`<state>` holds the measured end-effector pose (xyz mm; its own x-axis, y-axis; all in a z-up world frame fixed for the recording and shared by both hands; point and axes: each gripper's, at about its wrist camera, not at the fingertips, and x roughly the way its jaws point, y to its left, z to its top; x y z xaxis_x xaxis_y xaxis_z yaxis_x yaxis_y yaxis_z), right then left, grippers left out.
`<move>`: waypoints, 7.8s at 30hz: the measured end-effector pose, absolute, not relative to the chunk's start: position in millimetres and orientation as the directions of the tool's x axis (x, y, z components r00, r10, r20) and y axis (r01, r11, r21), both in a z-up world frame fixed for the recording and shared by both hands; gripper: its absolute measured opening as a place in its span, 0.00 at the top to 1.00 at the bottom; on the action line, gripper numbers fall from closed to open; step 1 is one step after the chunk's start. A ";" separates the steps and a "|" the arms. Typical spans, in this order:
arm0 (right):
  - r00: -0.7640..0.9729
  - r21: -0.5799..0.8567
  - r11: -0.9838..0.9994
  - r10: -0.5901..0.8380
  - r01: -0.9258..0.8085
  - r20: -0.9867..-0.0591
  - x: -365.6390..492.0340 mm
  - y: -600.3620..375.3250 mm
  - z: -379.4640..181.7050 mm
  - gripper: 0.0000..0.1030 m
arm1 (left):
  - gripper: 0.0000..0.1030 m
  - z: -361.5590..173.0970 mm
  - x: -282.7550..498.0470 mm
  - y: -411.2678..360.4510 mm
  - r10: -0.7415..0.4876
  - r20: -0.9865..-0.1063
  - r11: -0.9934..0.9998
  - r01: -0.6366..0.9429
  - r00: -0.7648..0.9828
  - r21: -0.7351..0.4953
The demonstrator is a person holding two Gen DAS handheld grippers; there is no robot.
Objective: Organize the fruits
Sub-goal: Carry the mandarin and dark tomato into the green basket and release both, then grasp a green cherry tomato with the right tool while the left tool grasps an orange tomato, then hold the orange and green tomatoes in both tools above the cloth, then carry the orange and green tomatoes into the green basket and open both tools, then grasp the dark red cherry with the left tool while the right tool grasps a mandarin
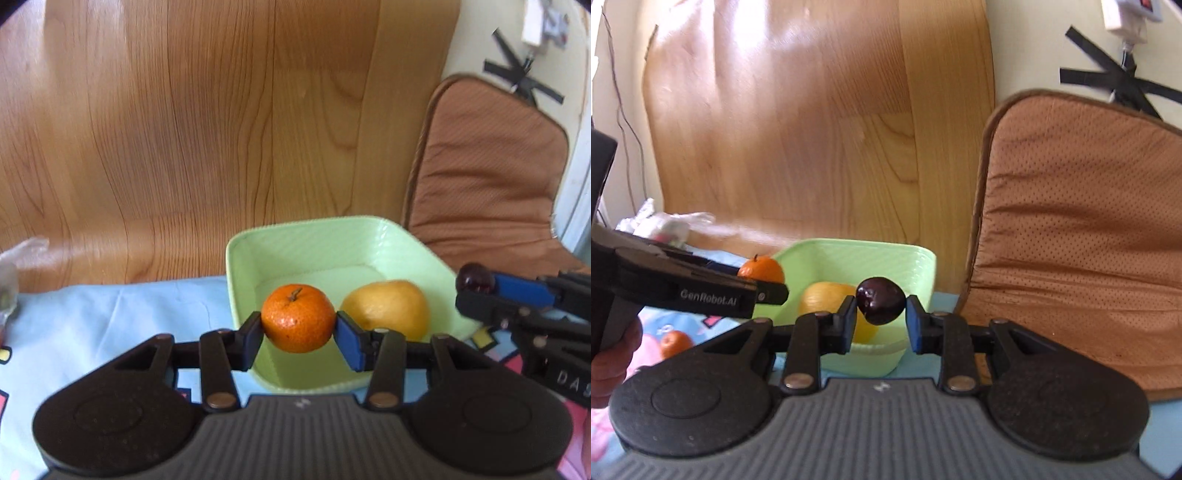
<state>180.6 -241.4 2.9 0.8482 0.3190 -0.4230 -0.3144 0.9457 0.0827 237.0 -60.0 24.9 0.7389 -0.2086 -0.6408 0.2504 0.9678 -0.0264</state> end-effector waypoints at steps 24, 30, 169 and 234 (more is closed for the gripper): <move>0.655 0.406 0.846 0.528 -0.346 -0.541 165.1 -262.7 -18.6 0.69 | 0.44 14.9 84.6 -61.3 -0.324 -0.577 0.932 0.357 0.750 -0.060; 0.628 0.381 0.847 0.531 -0.370 -0.569 150.3 -251.1 -18.6 0.73 | 0.42 13.5 80.0 -73.4 -0.336 -0.581 0.928 0.367 0.742 -0.067; 0.689 0.045 0.825 0.500 -0.564 -0.524 -9.0 -201.6 -33.4 0.69 | 0.59 -14.4 -21.3 -16.1 -0.177 -0.577 0.976 0.218 0.798 0.003; 0.757 -0.060 0.842 0.448 -0.536 -0.477 79.5 -141.0 -13.0 0.52 | 0.53 -5.4 97.4 29.1 -0.266 -0.613 0.936 0.351 0.744 0.020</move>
<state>79.5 -141.0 -13.0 0.7565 0.4478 -0.4766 -0.5362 0.8419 -0.0602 97.4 29.1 -5.4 0.7437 -0.2660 -0.6133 0.3514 0.9360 0.0201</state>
